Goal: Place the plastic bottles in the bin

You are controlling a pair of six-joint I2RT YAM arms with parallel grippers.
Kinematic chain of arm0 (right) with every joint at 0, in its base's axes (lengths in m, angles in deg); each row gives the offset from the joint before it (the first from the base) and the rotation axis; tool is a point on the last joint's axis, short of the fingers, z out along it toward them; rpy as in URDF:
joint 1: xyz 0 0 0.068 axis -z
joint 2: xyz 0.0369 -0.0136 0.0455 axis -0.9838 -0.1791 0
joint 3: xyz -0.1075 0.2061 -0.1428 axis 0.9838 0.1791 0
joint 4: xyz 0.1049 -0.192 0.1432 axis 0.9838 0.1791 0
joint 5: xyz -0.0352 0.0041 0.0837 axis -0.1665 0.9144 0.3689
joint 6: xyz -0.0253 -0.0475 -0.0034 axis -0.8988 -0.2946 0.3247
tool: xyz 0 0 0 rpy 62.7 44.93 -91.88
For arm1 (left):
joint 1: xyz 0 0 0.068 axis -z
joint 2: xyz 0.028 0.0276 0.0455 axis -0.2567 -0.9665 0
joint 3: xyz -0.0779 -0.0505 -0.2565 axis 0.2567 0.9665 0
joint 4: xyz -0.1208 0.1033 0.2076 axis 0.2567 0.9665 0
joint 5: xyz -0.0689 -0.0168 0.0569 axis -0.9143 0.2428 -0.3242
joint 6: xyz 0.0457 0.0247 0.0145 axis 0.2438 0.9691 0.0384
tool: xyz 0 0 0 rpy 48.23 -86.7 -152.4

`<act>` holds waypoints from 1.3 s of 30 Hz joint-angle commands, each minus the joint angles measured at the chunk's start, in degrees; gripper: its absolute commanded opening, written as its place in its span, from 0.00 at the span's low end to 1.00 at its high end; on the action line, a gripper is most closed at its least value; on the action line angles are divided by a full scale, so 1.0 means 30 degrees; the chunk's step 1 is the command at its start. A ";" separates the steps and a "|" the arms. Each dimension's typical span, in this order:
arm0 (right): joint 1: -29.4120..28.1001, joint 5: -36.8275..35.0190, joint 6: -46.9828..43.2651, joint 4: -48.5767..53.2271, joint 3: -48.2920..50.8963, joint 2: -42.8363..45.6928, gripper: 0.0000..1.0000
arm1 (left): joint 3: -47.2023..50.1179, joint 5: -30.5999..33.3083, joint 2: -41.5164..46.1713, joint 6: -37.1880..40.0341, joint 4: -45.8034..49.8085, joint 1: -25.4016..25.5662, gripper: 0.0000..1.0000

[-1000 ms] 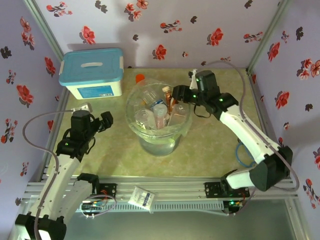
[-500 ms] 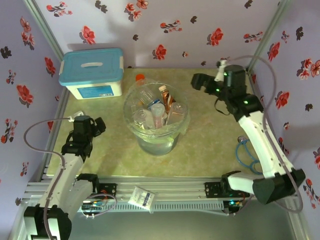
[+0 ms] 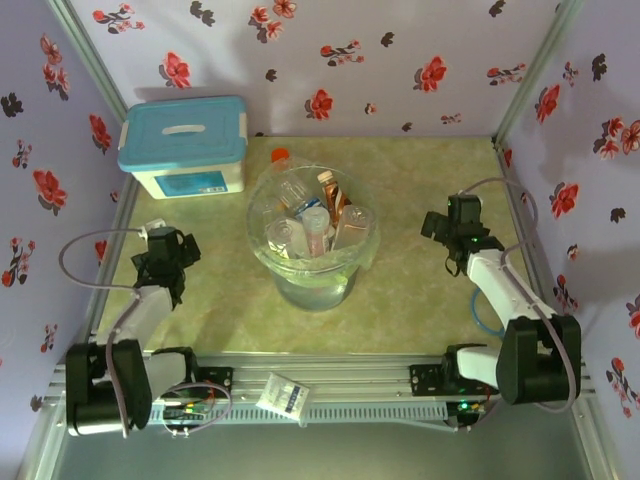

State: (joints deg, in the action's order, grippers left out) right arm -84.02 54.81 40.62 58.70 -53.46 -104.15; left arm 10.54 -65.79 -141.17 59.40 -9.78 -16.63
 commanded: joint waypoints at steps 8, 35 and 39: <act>0.0269 -0.2626 -0.2230 -1.1015 0.3780 -0.2664 0.99 | 0.0660 -0.0722 -0.2572 0.2787 -0.7771 -0.0225 1.00; 0.0707 -0.0978 -0.3007 -2.1015 0.6645 -0.5991 0.99 | 0.0543 -0.4925 -0.4237 0.3762 -1.0476 -0.0208 1.00; 0.0685 -0.1011 -0.3038 -2.1101 0.6704 -0.5989 0.99 | -0.0337 -0.6094 -0.6716 0.3709 -1.1925 -0.0082 1.00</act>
State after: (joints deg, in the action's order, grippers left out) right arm -82.29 51.60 31.73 -2.20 -33.72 -121.99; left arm 10.80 -80.85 -157.59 71.07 -40.75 -16.81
